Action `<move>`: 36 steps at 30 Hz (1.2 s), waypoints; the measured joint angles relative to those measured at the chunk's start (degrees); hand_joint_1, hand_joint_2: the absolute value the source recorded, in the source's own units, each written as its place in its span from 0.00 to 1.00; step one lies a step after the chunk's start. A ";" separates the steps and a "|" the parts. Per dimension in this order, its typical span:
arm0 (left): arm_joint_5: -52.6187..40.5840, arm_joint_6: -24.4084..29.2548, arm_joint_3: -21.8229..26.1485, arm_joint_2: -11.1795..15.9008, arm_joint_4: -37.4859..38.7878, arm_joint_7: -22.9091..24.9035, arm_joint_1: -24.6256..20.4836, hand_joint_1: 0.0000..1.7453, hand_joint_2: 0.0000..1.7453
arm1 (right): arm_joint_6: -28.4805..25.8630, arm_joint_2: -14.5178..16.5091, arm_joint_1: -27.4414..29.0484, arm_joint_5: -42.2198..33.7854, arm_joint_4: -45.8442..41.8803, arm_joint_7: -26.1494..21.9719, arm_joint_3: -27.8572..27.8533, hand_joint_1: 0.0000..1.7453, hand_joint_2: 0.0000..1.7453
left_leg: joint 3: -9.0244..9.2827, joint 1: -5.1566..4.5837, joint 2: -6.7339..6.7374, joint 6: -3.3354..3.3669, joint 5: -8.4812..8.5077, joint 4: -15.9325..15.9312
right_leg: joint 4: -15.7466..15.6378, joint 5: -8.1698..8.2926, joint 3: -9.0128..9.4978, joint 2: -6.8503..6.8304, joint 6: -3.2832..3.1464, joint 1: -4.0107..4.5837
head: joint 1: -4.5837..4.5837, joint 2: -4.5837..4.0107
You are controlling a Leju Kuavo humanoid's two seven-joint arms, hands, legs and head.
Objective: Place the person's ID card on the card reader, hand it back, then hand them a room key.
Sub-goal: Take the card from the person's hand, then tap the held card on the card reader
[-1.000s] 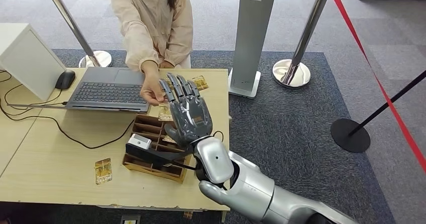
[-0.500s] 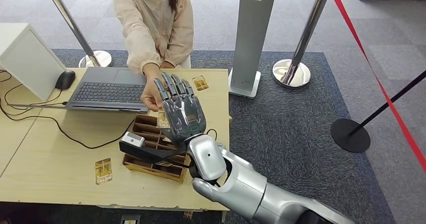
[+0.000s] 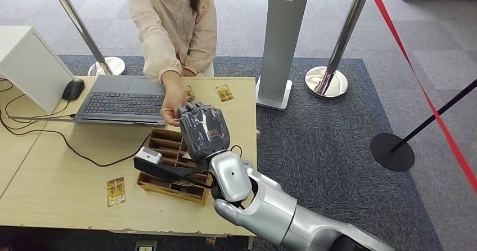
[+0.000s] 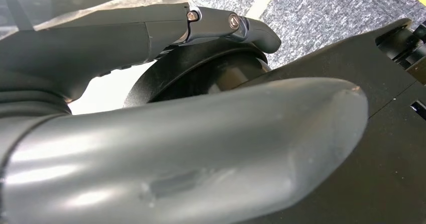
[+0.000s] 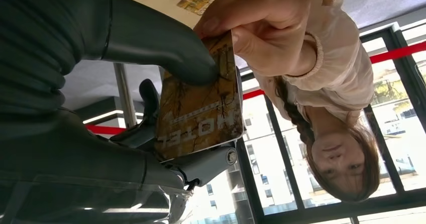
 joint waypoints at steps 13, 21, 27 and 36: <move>0.08 0.16 0.00 -0.13 0.00 -0.68 -0.06 0.00 0.00 | -0.15 -0.41 0.47 1.37 -1.15 0.74 -0.09 1.00 1.00 | 0.04 0.00 0.01 0.00 0.00 0.00 | 0.00 0.00 0.00 0.00 0.00 0.00 | -0.01 0.01; 1.24 1.07 0.03 -0.17 0.00 -1.70 0.19 0.00 0.00 | -1.08 -4.42 4.82 3.55 -9.44 1.22 -1.64 1.00 1.00 | 0.05 -0.03 0.00 0.00 -0.01 0.01 | -0.02 0.00 0.01 0.00 0.00 -0.02 | 0.00 0.01; 2.46 2.01 0.09 -0.13 0.07 -3.54 0.62 0.00 0.00 | -1.28 -9.40 10.93 5.73 -17.27 1.98 -4.13 1.00 1.00 | 0.07 -0.06 -0.01 0.02 -0.02 0.01 | -0.05 0.00 0.02 0.00 0.01 -0.04 | 0.00 0.02; 3.68 0.27 0.22 1.33 0.46 -9.51 1.62 0.00 0.00 | -4.63 -15.72 20.29 5.70 -23.68 2.06 -8.67 1.00 1.00 | 0.07 -0.06 -0.02 0.03 -0.03 0.01 | -0.04 -0.01 0.04 -0.02 0.01 -0.04 | -0.01 0.01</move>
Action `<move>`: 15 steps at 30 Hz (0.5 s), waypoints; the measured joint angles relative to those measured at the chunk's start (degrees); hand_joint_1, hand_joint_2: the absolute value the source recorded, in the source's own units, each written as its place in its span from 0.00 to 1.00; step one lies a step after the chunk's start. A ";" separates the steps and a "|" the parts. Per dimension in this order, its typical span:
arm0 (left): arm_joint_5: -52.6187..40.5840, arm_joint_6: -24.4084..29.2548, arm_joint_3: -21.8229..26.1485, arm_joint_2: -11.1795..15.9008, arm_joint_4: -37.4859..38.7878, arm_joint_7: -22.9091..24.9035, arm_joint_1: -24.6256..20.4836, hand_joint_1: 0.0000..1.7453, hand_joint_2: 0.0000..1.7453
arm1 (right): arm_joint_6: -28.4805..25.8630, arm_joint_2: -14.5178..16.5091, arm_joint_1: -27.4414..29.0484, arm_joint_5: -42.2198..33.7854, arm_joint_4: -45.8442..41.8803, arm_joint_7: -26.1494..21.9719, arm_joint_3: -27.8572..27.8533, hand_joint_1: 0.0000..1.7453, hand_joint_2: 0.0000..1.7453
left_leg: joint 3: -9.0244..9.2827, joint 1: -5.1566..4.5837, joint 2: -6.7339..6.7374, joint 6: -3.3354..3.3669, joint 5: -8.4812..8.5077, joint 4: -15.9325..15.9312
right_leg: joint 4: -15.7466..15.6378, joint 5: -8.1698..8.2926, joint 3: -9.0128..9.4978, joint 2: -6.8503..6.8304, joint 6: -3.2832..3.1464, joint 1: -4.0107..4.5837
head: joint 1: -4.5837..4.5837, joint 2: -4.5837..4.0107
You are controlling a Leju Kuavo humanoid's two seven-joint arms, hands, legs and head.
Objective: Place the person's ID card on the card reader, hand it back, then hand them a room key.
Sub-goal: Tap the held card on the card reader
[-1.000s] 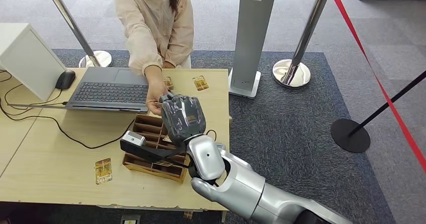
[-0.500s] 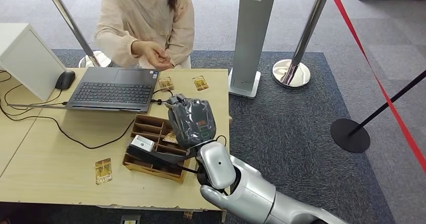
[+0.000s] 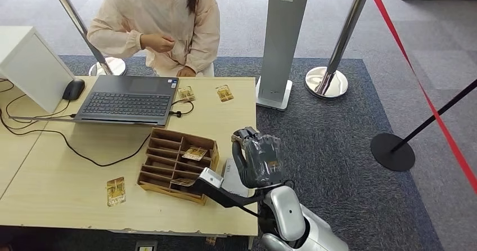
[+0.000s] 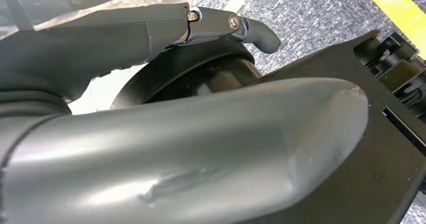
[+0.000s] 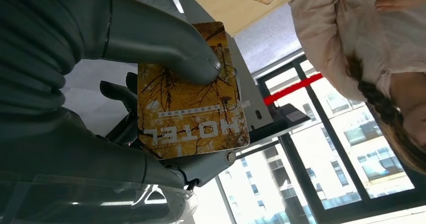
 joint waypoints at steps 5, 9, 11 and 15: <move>0.27 0.04 0.37 0.11 0.00 -0.09 0.03 0.00 0.00 | -3.18 -1.64 3.72 -2.49 -0.50 -1.24 -2.30 1.00 1.00 | 0.00 0.01 0.03 0.00 0.00 0.00 | 0.01 0.00 0.01 0.01 0.00 0.01 | 0.02 0.01; 0.26 0.15 0.79 0.11 0.00 -0.06 0.07 0.00 0.00 | -4.70 -1.84 5.80 -4.08 -0.11 -3.11 -3.50 1.00 1.00 | 0.00 0.01 0.03 0.00 0.00 0.00 | 0.01 0.00 0.01 0.00 0.00 0.01 | 0.02 0.01; 0.24 0.20 0.97 0.11 0.00 -0.03 0.08 0.00 0.00 | -5.14 -1.78 6.52 -4.79 0.33 -3.95 -3.75 1.00 1.00 | -0.01 0.02 0.03 0.00 0.00 0.00 | 0.01 0.00 0.01 0.00 0.00 0.01 | 0.01 0.00; 0.21 0.25 1.15 0.11 0.00 0.02 0.10 0.00 0.00 | -5.57 -1.54 7.13 -6.10 1.47 -5.25 -3.78 1.00 1.00 | -0.01 0.02 0.04 0.00 0.00 0.00 | 0.01 0.00 0.01 0.00 0.00 0.01 | 0.01 -0.01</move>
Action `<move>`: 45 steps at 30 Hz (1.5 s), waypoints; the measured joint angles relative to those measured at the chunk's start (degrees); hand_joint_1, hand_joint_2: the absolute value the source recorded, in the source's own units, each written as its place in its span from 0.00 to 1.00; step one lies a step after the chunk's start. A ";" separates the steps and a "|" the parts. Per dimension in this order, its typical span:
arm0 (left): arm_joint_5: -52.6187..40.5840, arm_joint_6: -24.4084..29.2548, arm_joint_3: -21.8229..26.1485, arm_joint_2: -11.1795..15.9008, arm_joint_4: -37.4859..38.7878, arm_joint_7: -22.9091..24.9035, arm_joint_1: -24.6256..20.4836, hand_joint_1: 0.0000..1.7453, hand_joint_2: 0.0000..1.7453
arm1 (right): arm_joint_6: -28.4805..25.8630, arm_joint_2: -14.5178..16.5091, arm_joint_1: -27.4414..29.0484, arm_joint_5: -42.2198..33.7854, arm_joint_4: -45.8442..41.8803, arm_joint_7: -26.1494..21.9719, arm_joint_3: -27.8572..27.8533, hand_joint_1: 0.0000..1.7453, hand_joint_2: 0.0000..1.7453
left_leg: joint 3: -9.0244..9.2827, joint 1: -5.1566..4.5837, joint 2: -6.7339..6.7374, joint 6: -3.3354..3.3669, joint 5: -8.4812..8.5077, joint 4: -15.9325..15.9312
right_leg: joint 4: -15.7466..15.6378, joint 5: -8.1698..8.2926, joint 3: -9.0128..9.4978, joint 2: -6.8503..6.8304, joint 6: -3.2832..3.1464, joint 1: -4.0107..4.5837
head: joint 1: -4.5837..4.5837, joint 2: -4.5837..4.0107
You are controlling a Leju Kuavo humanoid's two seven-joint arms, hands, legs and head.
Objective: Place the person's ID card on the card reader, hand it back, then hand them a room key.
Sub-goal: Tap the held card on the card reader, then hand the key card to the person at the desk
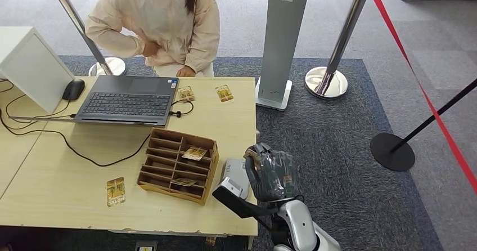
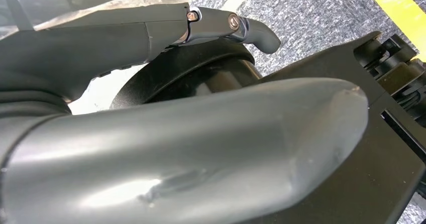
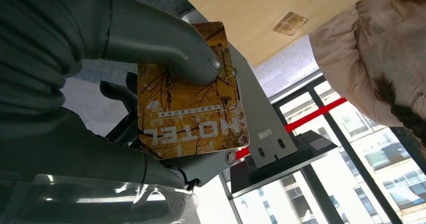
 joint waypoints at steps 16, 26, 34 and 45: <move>-0.52 2.32 0.08 -1.48 -0.02 5.07 -0.62 0.00 0.00 | 0.22 4.32 0.13 -6.09 9.99 -4.55 1.19 1.00 1.00 | -0.01 0.00 -0.01 0.00 0.00 0.00 | 0.00 0.00 0.00 0.00 0.00 0.00 | -0.01 0.00; -0.55 2.29 0.08 -1.45 -0.02 4.96 -0.55 0.00 0.00 | 0.02 6.21 0.04 -9.18 16.12 -6.45 1.75 1.00 1.00 | -0.01 0.00 -0.01 0.00 0.00 0.00 | 0.00 0.00 0.01 0.00 0.00 0.00 | 0.00 0.00; -0.57 2.27 0.08 -1.42 -0.02 4.96 -0.53 0.00 0.00 | -0.45 7.38 -0.01 -10.67 20.17 -7.38 1.91 1.00 1.00 | -0.01 0.00 -0.01 0.00 0.00 0.00 | 0.01 0.00 0.01 0.00 0.00 0.00 | 0.00 0.01; -0.61 2.25 0.08 -1.42 -0.02 4.97 -0.52 0.00 0.00 | -1.53 8.18 -0.12 -11.48 23.17 -7.97 1.96 1.00 1.00 | 0.00 0.00 -0.01 0.00 0.00 0.00 | 0.01 0.00 0.01 0.00 0.00 0.00 | 0.00 0.01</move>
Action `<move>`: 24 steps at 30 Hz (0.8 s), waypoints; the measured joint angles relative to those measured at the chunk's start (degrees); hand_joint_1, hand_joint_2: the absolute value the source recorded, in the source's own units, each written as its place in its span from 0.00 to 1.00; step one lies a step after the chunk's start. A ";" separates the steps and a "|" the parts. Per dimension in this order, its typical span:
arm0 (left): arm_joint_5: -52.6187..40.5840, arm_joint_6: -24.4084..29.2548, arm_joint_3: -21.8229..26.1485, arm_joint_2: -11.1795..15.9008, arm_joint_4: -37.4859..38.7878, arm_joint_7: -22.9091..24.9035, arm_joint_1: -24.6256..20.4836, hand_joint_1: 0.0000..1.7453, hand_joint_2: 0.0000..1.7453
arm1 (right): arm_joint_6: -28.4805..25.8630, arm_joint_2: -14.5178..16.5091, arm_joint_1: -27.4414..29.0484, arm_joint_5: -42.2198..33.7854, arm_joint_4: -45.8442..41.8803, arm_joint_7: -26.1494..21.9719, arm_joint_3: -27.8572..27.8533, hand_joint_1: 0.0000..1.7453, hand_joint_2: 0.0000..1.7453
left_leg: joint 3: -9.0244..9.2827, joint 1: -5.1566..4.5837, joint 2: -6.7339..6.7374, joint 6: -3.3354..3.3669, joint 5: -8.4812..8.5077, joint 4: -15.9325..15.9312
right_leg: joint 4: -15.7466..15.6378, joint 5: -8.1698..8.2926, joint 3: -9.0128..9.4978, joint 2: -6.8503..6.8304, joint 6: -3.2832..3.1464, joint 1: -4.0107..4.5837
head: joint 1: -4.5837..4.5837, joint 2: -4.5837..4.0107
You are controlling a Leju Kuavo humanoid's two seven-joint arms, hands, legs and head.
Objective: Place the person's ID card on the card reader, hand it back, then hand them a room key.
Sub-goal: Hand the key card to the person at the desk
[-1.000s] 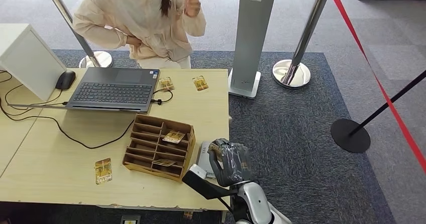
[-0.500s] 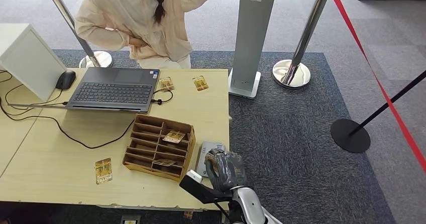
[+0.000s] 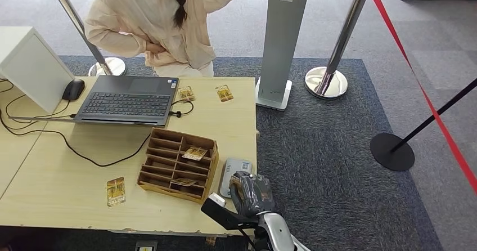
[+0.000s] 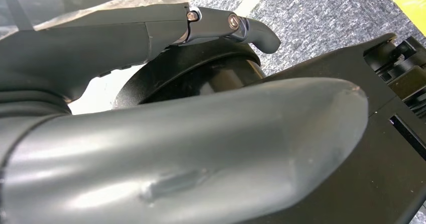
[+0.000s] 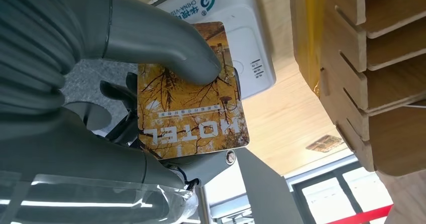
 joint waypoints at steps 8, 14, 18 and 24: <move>-0.13 0.04 0.00 0.02 0.00 0.60 0.03 0.00 0.00 | -2.86 -0.26 -0.62 -0.73 -3.06 0.35 -0.04 1.00 1.00 | 0.01 0.00 0.01 0.00 0.00 0.00 | 0.00 0.00 0.00 0.00 0.00 0.00 | -0.01 0.00; -0.92 0.02 0.00 0.02 0.00 0.68 0.05 0.00 0.00 | 0.00 -0.88 -3.90 7.42 -11.99 4.85 -0.10 1.00 1.00 | 0.02 0.00 0.03 0.00 0.01 0.00 | 0.01 0.02 0.01 0.01 0.00 0.00 | 0.01 0.00; -1.71 -0.33 -0.01 -0.03 0.00 0.73 -0.08 0.00 0.00 | 4.95 -0.76 -8.20 12.89 -17.75 7.57 0.08 1.00 1.00 | 0.03 0.00 0.03 -0.02 0.05 0.00 | 0.03 0.05 0.01 0.01 -0.02 0.00 | 0.00 -0.01; -2.93 -1.50 -0.07 -0.09 0.00 1.19 -0.46 0.00 0.00 | 12.43 0.31 -16.26 15.46 -22.19 10.48 1.83 1.00 1.00 | 0.04 0.00 0.01 -0.02 0.09 0.00 | 0.05 0.07 0.00 0.00 -0.02 0.00 | 0.00 -0.01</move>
